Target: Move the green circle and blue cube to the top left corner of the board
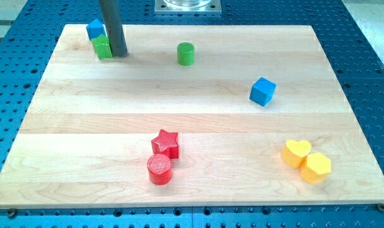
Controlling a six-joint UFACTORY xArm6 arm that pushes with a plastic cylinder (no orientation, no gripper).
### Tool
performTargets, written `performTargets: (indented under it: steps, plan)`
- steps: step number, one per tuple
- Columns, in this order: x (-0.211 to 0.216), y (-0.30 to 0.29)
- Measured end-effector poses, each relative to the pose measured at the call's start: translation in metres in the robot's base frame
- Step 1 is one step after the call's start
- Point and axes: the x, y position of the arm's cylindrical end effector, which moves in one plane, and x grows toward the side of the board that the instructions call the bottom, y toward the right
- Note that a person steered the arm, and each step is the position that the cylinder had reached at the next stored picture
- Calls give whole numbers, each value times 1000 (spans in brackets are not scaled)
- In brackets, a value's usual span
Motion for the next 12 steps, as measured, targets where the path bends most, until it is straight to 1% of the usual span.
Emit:
performTargets:
  steps: [1,2,3,4,5,6,7,8,9,10,11,12]
  plan:
    - [22,-3]
    - [-2,-53]
    - [-6,-3]
    - [-54,84]
    - [-55,177]
    - [-5,223]
    - [13,170]
    - [13,92]
    - [11,-1]
    - [34,-22]
    - [32,-53]
    - [34,-38]
